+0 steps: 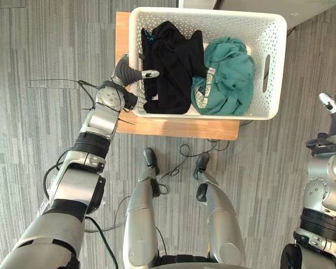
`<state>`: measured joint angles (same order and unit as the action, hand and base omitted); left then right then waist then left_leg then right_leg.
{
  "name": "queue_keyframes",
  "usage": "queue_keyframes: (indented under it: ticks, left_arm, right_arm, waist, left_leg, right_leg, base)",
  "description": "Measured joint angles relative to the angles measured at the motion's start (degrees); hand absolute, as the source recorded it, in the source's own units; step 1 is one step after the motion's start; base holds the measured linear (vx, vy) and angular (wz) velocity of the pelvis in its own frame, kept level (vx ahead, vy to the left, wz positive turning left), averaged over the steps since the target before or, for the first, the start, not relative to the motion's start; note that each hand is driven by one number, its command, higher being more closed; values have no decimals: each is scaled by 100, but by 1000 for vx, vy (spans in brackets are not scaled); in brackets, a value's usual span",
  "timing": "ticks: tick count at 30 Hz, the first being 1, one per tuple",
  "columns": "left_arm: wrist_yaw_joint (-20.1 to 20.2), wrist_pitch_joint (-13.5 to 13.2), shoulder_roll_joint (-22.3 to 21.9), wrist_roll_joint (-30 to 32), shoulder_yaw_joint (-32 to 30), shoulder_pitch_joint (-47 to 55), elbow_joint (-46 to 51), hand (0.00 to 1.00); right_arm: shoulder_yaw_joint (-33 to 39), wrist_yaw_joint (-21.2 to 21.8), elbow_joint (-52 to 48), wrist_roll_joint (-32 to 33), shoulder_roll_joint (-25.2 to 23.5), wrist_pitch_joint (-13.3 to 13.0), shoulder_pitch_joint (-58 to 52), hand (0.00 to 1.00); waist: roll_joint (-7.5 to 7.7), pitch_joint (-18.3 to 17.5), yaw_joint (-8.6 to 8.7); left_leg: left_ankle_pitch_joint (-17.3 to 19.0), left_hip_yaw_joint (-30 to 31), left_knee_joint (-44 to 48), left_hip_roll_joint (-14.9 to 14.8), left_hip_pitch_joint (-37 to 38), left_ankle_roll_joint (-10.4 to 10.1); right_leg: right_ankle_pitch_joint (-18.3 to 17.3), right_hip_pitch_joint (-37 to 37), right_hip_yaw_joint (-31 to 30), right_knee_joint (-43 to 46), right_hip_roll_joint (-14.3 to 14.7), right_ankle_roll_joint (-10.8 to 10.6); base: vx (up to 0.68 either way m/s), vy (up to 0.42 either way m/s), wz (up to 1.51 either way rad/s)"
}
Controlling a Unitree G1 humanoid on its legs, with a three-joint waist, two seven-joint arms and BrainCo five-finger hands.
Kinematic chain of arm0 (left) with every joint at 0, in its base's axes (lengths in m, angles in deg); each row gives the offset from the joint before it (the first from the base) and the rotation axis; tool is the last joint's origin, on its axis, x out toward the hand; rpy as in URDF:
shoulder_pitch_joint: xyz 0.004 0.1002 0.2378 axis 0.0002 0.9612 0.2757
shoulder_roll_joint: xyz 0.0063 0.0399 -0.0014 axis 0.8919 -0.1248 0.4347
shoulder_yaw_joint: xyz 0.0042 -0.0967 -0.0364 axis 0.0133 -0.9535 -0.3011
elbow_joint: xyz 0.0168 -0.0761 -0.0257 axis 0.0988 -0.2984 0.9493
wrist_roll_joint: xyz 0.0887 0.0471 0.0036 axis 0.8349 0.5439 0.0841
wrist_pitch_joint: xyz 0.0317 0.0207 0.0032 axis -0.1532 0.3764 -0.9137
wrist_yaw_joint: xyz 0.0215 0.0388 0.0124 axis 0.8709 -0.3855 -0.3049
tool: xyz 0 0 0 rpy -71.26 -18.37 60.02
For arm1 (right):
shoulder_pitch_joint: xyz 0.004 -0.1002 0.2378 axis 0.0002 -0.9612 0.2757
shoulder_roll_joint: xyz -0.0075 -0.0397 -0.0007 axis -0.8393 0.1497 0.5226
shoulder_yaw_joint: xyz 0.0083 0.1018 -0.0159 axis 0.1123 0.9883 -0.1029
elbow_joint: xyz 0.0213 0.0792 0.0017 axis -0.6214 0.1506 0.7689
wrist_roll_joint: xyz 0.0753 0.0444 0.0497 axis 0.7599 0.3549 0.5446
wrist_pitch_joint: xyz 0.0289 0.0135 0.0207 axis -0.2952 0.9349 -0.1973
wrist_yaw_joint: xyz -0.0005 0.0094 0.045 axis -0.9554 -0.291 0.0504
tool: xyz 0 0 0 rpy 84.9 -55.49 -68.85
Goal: Pick up the laundry basket with both hands and put the clothes into the washing machine.
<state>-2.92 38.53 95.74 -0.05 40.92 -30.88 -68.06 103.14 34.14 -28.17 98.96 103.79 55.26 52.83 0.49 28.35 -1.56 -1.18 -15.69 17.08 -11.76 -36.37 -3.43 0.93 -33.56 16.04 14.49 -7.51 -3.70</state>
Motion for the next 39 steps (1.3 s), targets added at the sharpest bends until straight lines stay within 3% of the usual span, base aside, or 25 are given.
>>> queue_keyframes:
  ticks: [3,8,20,25,29,32,39]
  left_arm:
    - [0,98,-24,155,-8,-5,123,0]
    - [-5,133,-56,165,-16,-70,180,0]
    - [-171,171,-27,396,-462,-260,441,0]
    - [-160,163,-20,396,-457,-781,85,0]
    - [-124,102,-25,397,-397,-1187,-353,0]
    - [-124,48,-55,394,-348,-1358,-721,0]
    - [-123,-69,-15,382,-284,-1592,-1202,0]
  right_arm:
    - [135,-112,18,-162,99,147,299,0]
    - [106,-94,476,35,179,146,753,0]
    - [-110,185,640,385,184,59,666,0]
    - [-97,223,1903,941,237,70,1347,0]
    - [-234,698,3305,815,835,233,2271,0]
    - [-758,1035,4525,467,1287,396,3068,0]
    - [-2057,1316,5653,558,1437,485,4219,0]
  waist:
    - [0,0,-39]
    - [-3,1,-70]
    - [-6,3,-75]
    - [-12,6,-94]
    - [-39,21,-109]
    - [-97,52,-116]
    - [-182,98,-99]
  left_leg:
    - [31,5,110,-54,-72,47]
    - [32,2,163,-71,-110,50]
    - [40,19,181,-75,-190,62]
    - [20,94,213,-74,-315,87]
    - [21,168,297,-82,-395,89]
    - [16,196,301,-82,-396,95]
    - [-2,171,289,-96,-396,116]
  right_leg:
    - [2,-43,-18,18,43,2]
    - [7,-81,-33,44,51,9]
    - [4,-176,-16,105,47,11]
    - [5,-241,56,123,48,12]
    - [5,-240,108,130,49,12]
    - [5,-236,120,150,48,12]
    - [6,-255,117,156,59,14]
  base:
    - [27,-26,-7]
    - [4,-4,-1]
    - [0,0,0]
    - [26,-17,5]
    - [24,-13,5]
    - [0,0,0]
    - [9,-7,-1]
